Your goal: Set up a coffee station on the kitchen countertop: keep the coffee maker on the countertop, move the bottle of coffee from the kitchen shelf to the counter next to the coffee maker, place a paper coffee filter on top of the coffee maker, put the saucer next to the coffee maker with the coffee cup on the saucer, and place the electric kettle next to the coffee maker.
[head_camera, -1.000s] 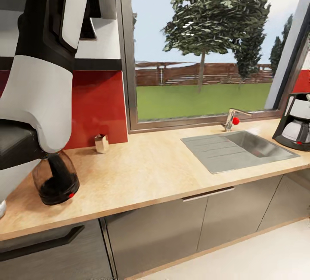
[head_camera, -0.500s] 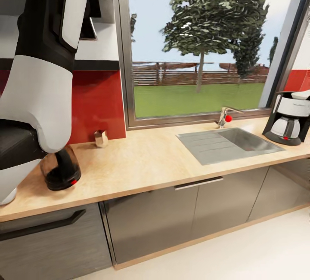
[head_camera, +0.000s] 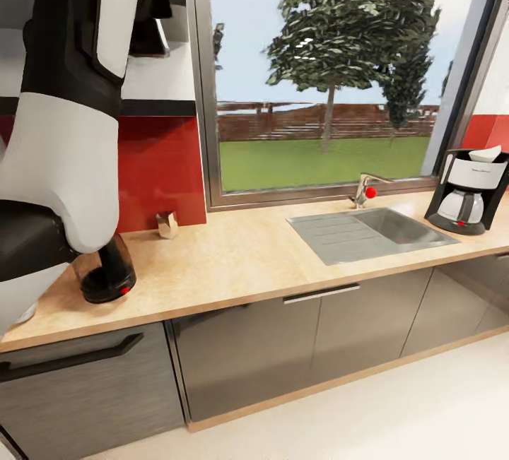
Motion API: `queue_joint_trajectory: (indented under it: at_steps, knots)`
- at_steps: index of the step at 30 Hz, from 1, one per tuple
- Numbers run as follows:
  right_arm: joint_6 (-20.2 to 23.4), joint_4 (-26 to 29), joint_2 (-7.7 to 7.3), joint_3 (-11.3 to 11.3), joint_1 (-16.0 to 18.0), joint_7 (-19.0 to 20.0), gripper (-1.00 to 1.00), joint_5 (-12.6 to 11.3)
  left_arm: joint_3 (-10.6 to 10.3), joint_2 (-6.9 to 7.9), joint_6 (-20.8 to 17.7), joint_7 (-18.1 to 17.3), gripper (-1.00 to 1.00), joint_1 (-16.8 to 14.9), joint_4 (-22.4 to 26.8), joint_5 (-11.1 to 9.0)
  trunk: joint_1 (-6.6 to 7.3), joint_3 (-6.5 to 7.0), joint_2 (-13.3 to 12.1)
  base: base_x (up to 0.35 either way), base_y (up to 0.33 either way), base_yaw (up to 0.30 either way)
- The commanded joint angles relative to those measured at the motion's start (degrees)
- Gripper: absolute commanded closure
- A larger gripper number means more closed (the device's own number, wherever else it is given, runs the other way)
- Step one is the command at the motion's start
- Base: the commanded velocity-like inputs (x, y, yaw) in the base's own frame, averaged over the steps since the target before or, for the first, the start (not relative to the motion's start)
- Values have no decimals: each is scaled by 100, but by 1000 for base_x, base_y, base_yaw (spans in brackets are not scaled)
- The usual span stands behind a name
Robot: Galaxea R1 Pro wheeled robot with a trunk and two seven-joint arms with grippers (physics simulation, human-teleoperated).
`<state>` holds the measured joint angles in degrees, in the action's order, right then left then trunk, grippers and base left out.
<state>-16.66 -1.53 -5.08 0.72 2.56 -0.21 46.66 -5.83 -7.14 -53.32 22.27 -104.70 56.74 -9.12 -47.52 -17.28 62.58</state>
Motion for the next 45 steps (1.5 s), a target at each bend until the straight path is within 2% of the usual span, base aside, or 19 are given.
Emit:
queue_joint_trajectory:
  at_steps: [1,4,5,6,9,10,12,13,17,20,21,26,30,38,40,41,43,45]
  knots:
    - [-30,-16,-2,7,8,-3,-100,-8,-6,-16,-47,16,100,39,111,42,-1,-8,4,0,0,0]
    - [-30,-15,-2,7,8,-5,-100,-8,-9,-118,-47,-47,100,264,419,42,-1,-8,4,0,0,0]
    - [-30,-15,-5,7,8,-5,-100,-2,-21,-202,-47,-82,100,844,1078,42,-1,-8,4,0,0,0]
    - [-30,-15,-4,7,8,-5,-100,-1,-25,-207,-47,-84,100,953,1188,40,-1,-8,4,0,0,0]
    - [-30,-13,-8,7,8,-6,-100,0,-106,-223,-48,-91,100,1626,1835,40,-1,-8,4,0,0,0]
    - [-30,-12,-8,7,8,-6,-100,1,-142,-223,-50,-93,100,1730,1933,40,-1,-8,4,0,0,0]
    - [-30,-14,-9,7,8,-6,-100,1,-400,-225,-48,-92,100,2197,2328,41,-1,-8,4,0,0,0]
    - [-30,-14,-10,7,8,-6,-100,1,-488,-226,-48,-92,100,2355,2457,41,-1,-8,4,0,0,0]
    - [-30,-11,-10,7,8,-6,-100,1,-615,-226,-47,-92,100,2705,2735,42,-1,-8,4,0,0,0]
    - [-30,-13,-10,7,8,-6,-100,1,-666,-226,-45,-92,100,2923,2850,42,-1,-8,4,0,0,0]
    - [-32,-10,-10,7,8,-6,-100,-2,-692,-226,-22,-91,100,3273,2949,42,-1,-8,4,0,0,0]
    - [-31,200,-9,3,11,-6,-100,-6,-704,-226,15,-91,100,3775,3004,42,-1,-8,4,0,0,0]
    - [-16,596,-15,-7,16,8,-100,-38,-701,-219,470,-101,100,4241,3009,40,-1,-8,4,0,0,0]
    - [-29,717,-12,-65,58,12,-100,-82,-699,-217,730,-104,100,4840,3005,40,-1,-8,4,0,0,0]
    - [-30,726,-11,-75,79,12,-100,-85,-695,-217,990,-104,100,5087,2991,41,-1,-8,4,0,0,0]
    - [-25,731,-17,-85,164,12,-100,-228,-693,-217,1354,-113,100,5279,2968,42,-1,-8,4,0,0,0]
    - [-27,733,-18,-83,186,12,-100,-456,-693,-216,1440,-115,100,5327,2958,42,-1,-8,4,0,0,0]
    - [-29,739,-17,-83,217,12,-100,-922,-692,-216,1498,-115,100,5364,2946,42,-1,-8,4,0,0,0]
